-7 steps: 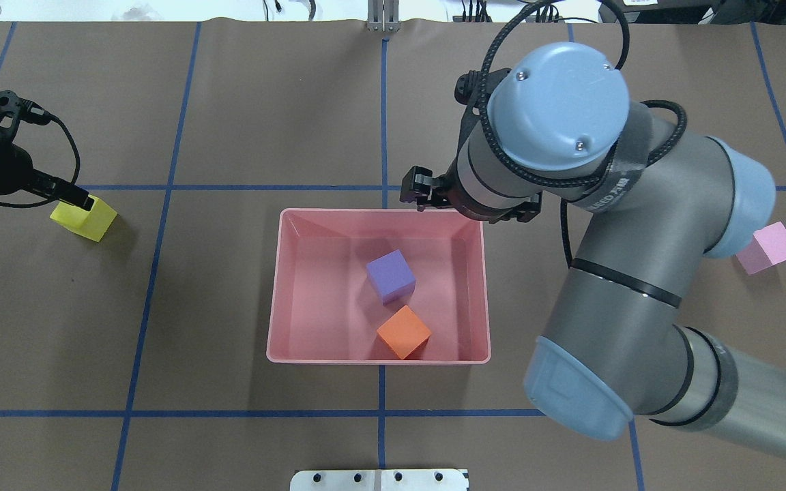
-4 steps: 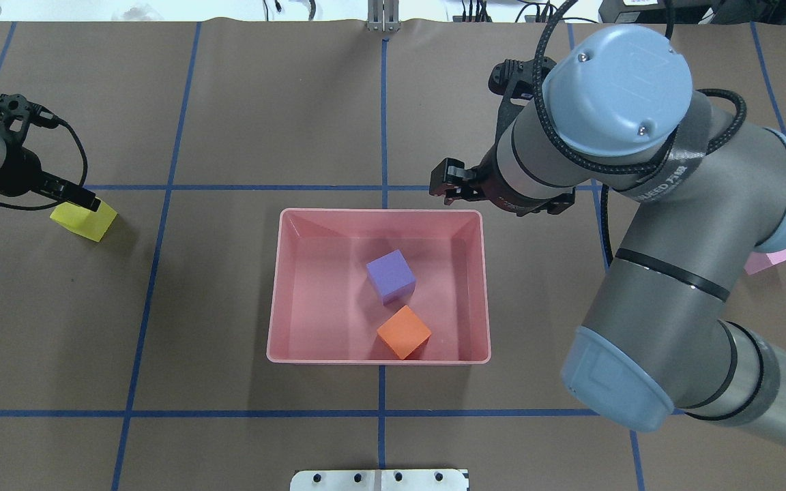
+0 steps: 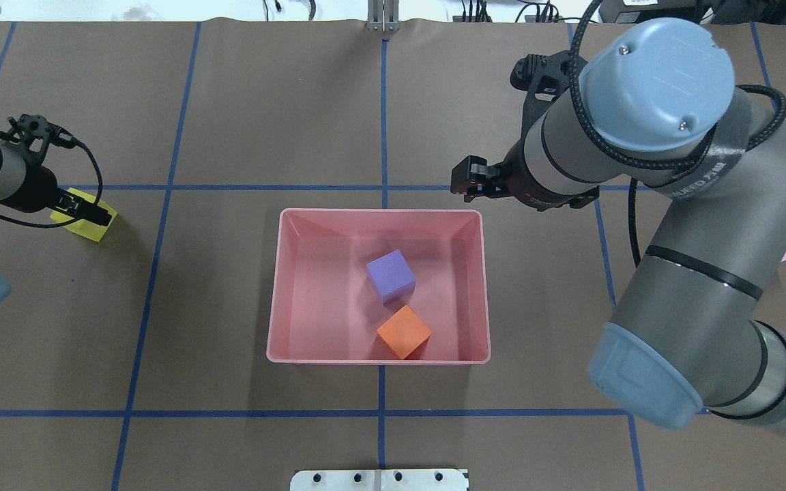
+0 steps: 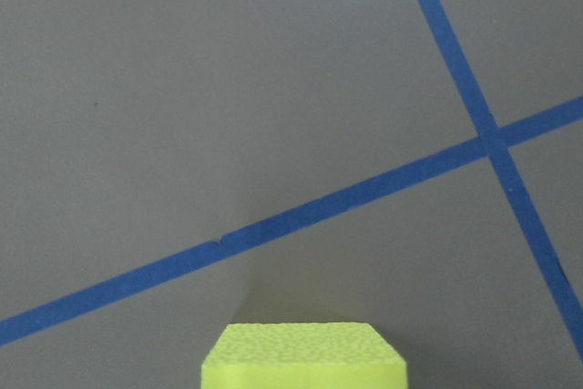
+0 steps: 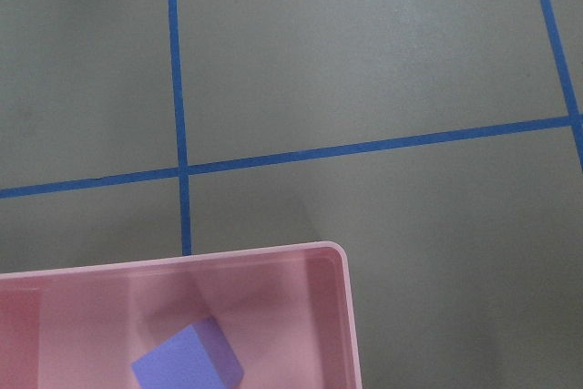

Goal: Place blocks into pink bin with both arms
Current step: 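Grasp the yellow cube with the left gripper while the right arm withdraws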

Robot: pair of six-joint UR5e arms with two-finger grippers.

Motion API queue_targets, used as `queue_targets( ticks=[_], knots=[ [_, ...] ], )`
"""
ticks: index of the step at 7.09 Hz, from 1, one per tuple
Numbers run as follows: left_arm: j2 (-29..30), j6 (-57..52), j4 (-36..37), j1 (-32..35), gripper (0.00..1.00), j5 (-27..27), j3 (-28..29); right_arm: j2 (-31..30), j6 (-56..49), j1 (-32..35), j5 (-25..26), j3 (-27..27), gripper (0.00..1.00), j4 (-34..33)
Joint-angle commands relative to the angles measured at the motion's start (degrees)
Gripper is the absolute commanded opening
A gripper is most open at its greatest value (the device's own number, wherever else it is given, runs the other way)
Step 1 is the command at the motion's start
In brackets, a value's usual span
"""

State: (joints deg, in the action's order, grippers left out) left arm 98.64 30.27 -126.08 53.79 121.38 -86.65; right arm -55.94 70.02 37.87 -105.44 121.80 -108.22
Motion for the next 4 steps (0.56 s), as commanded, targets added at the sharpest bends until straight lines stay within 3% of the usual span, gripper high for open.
queue_targets(
  ticks=[1,2,4],
  knots=[
    [-0.21,-0.12,0.14,-0.18,0.61,-1.14,-0.01,-2.24,-6.27,4.28,-4.49,0.02,1.00,0.20],
    [-0.21,-0.12,0.14,-0.18,0.60,-1.15,-0.01,-3.46,-11.35,8.84,-9.13,-0.07,1.00,0.20],
    [0.41,0.58,1.79,-0.09,0.43,-0.45,-4.10,-8.02,-24.86,17.37,-14.86,-0.86,1.00,0.29]
  ],
)
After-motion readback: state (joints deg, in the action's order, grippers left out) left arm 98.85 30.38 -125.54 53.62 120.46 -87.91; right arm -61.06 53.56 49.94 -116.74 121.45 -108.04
